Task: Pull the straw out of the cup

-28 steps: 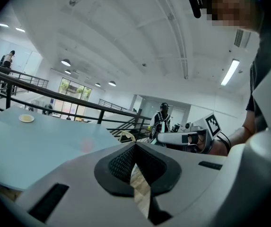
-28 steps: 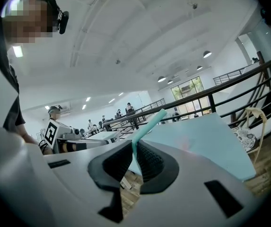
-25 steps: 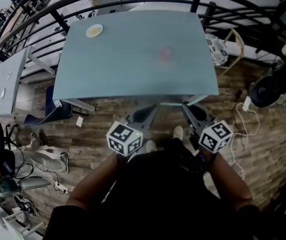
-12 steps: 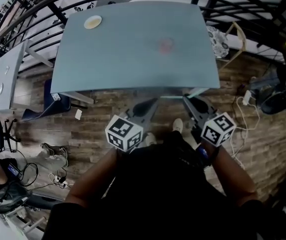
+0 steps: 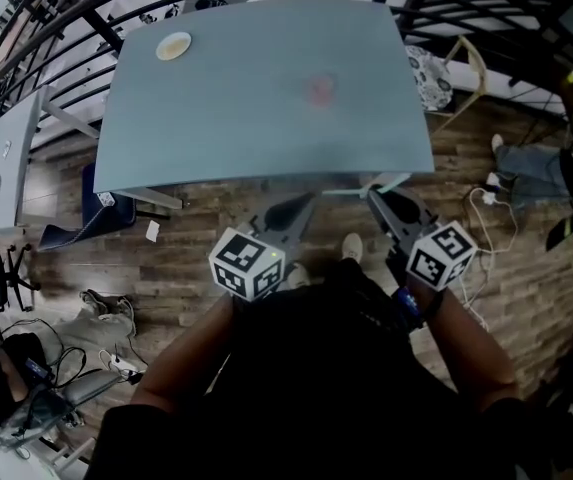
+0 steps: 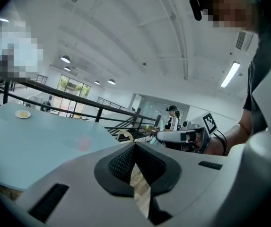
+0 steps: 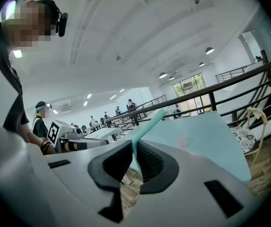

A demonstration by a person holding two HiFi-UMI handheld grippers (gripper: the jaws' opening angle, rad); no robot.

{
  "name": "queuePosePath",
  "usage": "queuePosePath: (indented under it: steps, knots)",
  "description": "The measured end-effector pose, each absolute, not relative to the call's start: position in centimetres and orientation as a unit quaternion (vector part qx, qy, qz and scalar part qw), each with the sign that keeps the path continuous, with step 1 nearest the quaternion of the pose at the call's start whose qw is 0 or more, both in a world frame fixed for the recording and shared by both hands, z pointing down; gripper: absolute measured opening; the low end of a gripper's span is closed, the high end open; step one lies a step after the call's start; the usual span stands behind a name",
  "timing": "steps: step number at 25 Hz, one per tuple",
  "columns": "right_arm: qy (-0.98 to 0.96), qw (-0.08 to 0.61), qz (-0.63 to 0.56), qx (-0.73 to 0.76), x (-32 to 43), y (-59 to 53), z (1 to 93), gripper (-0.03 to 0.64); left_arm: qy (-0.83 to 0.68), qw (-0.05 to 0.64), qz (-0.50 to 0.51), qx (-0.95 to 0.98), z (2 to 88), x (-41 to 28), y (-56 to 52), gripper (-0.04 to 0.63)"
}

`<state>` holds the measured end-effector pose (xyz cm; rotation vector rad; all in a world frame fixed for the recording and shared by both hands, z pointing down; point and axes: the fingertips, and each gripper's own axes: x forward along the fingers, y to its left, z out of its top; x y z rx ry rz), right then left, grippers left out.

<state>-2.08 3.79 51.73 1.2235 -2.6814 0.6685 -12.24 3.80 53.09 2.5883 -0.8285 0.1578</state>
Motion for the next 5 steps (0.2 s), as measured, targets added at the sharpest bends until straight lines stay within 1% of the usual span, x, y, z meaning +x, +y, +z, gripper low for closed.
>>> queuePosePath:
  steps: [5]
  knots:
    - [-0.883,0.059,0.221,0.411,-1.11,3.82,51.48,0.038,-0.294,0.209,0.056,0.931,52.96,-11.57,3.77,0.011]
